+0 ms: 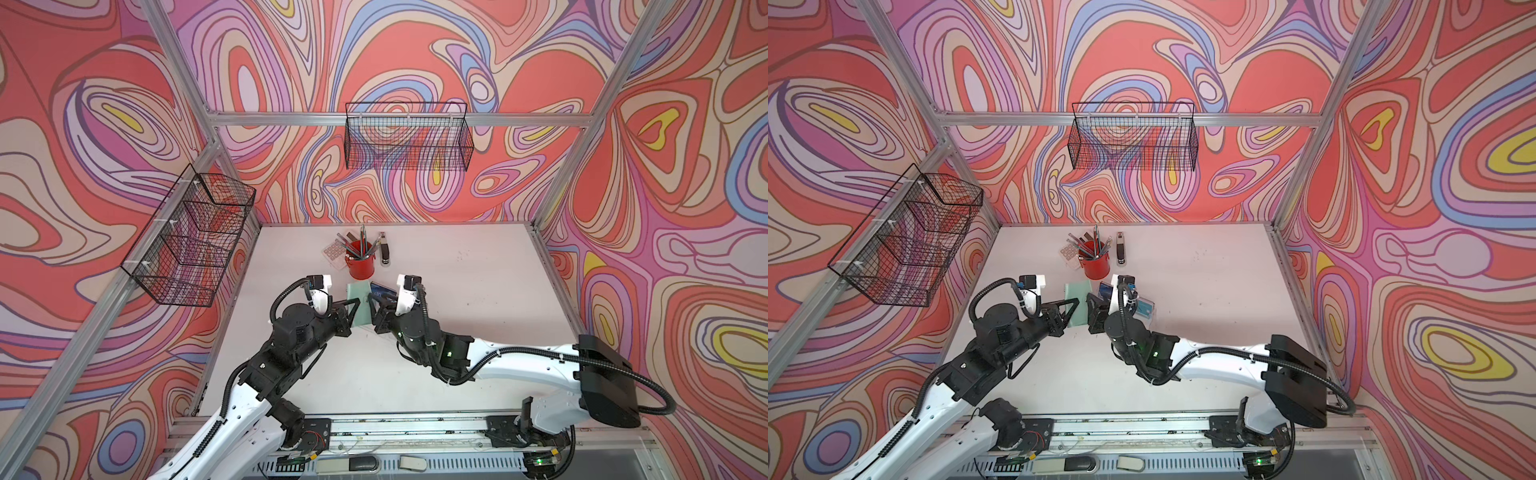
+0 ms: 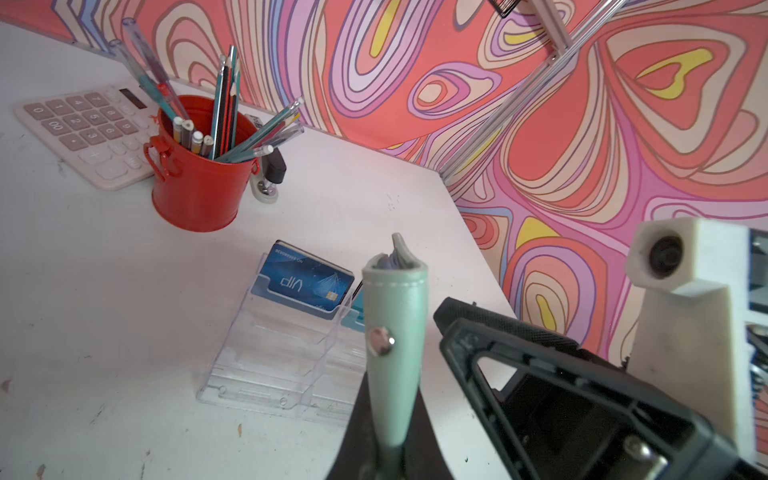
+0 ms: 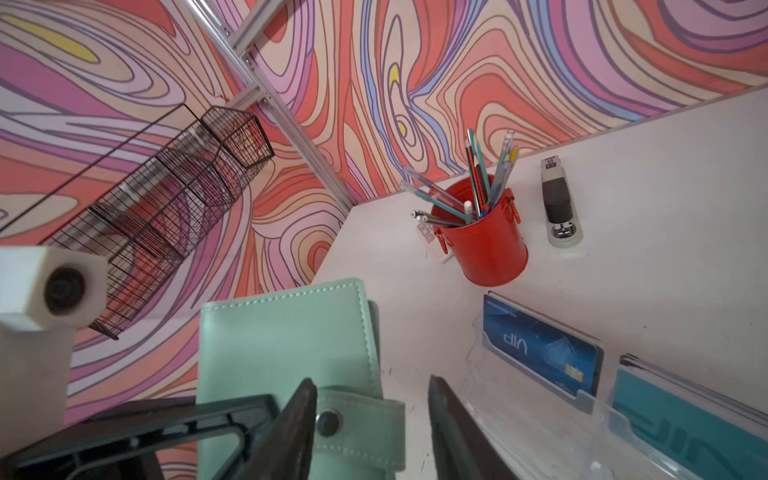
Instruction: Put the credit cards into the card holder
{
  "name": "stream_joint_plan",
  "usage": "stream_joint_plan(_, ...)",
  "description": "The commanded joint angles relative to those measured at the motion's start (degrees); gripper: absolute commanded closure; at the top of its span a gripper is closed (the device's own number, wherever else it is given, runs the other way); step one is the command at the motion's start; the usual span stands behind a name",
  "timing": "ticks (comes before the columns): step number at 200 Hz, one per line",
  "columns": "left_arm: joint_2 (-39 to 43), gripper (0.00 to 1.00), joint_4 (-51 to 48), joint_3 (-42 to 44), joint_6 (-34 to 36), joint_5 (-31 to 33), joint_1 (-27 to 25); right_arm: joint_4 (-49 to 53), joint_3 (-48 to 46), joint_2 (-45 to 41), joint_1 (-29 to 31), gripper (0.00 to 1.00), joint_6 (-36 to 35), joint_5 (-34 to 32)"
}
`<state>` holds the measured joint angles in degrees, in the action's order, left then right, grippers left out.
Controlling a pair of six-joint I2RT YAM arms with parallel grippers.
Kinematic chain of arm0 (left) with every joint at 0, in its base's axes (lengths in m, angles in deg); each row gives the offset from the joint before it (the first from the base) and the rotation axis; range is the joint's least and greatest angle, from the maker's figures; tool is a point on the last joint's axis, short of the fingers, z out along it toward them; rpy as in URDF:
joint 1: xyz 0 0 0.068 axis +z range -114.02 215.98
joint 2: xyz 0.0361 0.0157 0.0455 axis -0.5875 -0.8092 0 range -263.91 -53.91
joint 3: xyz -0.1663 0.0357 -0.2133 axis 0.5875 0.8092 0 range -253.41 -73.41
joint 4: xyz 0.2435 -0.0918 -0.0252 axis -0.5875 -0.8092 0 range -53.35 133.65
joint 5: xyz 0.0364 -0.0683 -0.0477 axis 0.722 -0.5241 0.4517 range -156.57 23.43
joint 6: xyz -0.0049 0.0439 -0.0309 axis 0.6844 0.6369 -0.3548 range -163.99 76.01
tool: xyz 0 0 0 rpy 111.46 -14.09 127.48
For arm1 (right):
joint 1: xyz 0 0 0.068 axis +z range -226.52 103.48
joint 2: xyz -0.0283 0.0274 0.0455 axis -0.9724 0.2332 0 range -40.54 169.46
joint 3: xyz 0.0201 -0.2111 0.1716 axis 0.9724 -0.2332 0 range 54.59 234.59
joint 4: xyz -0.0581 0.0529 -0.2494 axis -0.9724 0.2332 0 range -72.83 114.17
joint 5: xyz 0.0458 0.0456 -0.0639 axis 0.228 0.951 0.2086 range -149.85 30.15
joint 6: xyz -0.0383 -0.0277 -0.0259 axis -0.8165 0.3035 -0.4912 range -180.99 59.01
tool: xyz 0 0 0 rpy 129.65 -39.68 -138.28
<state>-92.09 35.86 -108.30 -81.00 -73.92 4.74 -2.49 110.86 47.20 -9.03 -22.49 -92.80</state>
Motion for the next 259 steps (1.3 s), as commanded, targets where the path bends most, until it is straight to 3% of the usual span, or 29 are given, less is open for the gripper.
stream_joint_plan(1,0.3,1.0,-0.4,-1.5,1.0,0.9,-0.2,5.3,3.7,2.1,0.1,0.54,-1.9,4.0)
stream_joint_plan(29,0.4,1.0,-0.1,-1.1,0.7,0.3,-0.2,6.4,5.2,4.3,0.0,0.54,-2.0,5.2)
stream_joint_plan(70,2.1,1.0,-1.3,-1.4,0.4,1.2,-0.2,10.4,6.5,5.7,0.0,0.6,-0.2,0.7)
stream_joint_plan(121,4.4,1.0,-2.8,-0.4,-1.4,7.2,-0.2,5.9,2.8,4.1,0.0,0.79,-0.1,1.7)
stream_joint_plan(171,4.0,1.0,-1.4,0.3,-1.9,6.5,-0.2,4.4,2.3,4.8,0.0,0.9,-0.5,3.5)
stream_joint_plan(197,3.9,1.0,-1.2,0.2,-1.8,6.9,-0.2,4.3,1.7,4.5,0.0,1.0,0.0,2.4)
stream_joint_plan(259,4.5,1.0,-3.3,0.7,-2.5,9.3,-0.2,1.5,-3.8,1.1,-1.1,1.0,2.2,0.7)
